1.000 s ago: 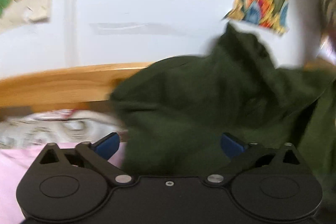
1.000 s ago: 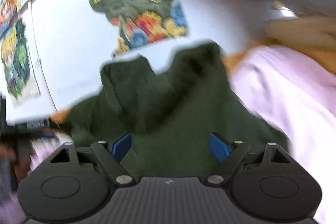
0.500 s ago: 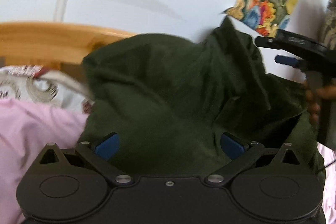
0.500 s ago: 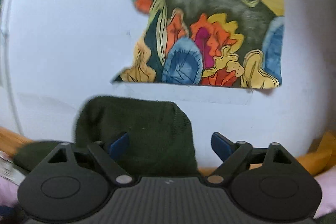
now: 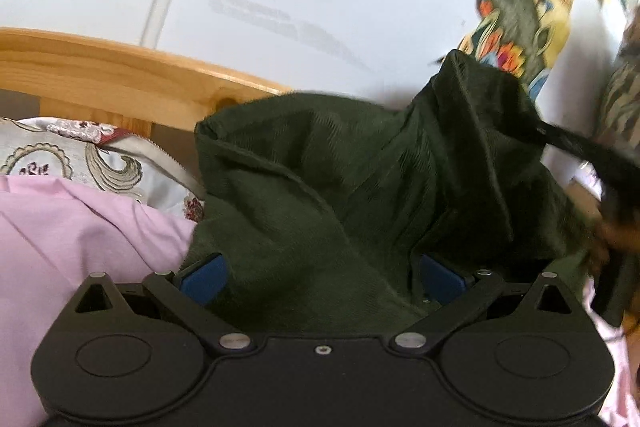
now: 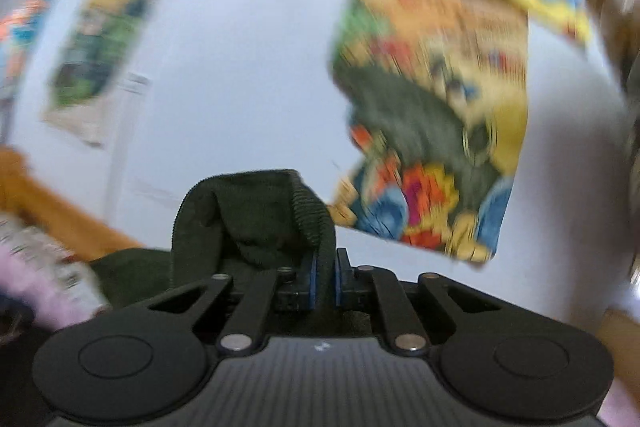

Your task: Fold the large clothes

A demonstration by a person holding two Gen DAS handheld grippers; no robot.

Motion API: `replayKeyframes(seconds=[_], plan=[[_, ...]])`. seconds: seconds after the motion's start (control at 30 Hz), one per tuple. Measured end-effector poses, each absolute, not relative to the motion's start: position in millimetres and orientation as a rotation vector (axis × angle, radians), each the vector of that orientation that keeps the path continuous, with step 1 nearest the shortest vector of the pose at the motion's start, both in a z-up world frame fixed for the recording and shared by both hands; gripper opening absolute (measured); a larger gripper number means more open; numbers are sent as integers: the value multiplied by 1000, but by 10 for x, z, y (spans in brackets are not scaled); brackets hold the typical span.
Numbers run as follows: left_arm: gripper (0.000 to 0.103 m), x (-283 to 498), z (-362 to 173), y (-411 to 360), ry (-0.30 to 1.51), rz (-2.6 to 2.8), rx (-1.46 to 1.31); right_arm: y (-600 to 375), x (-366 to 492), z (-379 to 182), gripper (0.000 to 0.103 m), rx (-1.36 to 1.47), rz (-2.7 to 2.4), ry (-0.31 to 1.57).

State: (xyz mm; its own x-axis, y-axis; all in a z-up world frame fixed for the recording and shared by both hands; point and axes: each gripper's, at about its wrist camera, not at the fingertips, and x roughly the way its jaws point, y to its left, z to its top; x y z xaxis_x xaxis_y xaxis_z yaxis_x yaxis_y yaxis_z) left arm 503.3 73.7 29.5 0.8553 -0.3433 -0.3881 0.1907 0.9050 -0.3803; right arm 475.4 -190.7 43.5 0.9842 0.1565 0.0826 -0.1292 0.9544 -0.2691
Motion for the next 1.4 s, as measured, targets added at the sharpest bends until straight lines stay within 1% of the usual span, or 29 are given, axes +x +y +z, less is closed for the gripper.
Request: replayKeyframes(seconds=[0.07,0.17,0.3,0.37,0.4,0.43,0.47,0.5,0.53,0.6,0.63,0.7,0.77,0.8,0.83,0.87,0.9,0.93,0.97,1.0,1.03,1.07,1.1,1.17,1.2,1.23,1.33,1.37,1.4], plan=[[102,4891,330,851,436,-317,-370,-1915,4350,264,9,-298,161,-127],[102,4629,337,1044,390,-376,-416,-1878,3910,-82,9,-347,165,-103],[102,4332,247,1268,393,-435,-442,-1849,3572,-566,9,-369,155,25],[102,4286,183,1328,433,-456,-457,-1882,3448,-714,15,-331,149,89],[102,4296,152,1344,462,-453,-463,-1929,3409,-749,23,-283,148,122],[102,4318,129,1355,483,-440,-468,-1983,3369,-768,42,-235,148,144],[102,4343,110,1356,498,-430,-471,-2049,3319,-771,52,-181,148,161],[102,4380,99,1358,512,-422,-471,-2133,3284,-761,66,-124,149,169],[102,4437,95,1347,527,-410,-465,-2222,3259,-736,73,-68,144,170],[102,4556,90,1340,544,-397,-471,-2404,3262,-633,78,33,123,168],[102,4612,88,1344,550,-389,-483,-2499,3287,-601,82,82,108,166],[102,4753,84,1360,565,-376,-519,-2680,3384,-507,85,191,74,168],[102,4914,86,1329,594,-364,-565,-2778,3547,-382,85,267,7,178],[101,4969,86,1296,610,-371,-587,-2793,3643,-309,82,287,-55,188],[97,5026,80,1238,630,-402,-607,-2807,3731,-262,78,302,-105,195],[89,5065,71,1175,650,-441,-608,-2811,3831,-220,75,323,-137,207],[82,5107,55,1085,682,-492,-589,-2832,3931,-206,65,358,-152,223],[63,5123,37,986,709,-525,-553,-2860,4015,-198,41,397,-156,236],[34,5119,17,900,727,-538,-519,-2901,4091,-195,24,441,-147,252],[21,5104,-10,812,745,-539,-485,-2943,4107,-214,2,468,-147,264],[16,5076,-34,758,753,-530,-465,-2967,4116,-197,2,470,-157,261],[13,5034,-43,724,750,-522,-461,-2943,4077,-159,2,434,-164,234],[13,4983,-39,714,743,-523,-475,-2868,4017,-138,2,365,-174,204],[12,4853,-18,761,743,-551,-593,-2730,3896,-153,2,252,-200,171],[12,4785,-25,786,745,-569,-652,-2713,3888,-207,2,240,-205,189],[12,4734,-24,781,740,-567,-650,-2704,3923,-293,2,233,-214,227],[13,4716,-135,647,734,-481,-448,-2708,3992,-478,4,251,-233,299],[17,4775,-231,638,772,-453,-426,-2690,3952,-470,8,250,-246,285],[20,4824,-315,675,825,-438,-467,-2653,3900,-438,14,228,-269,265]])
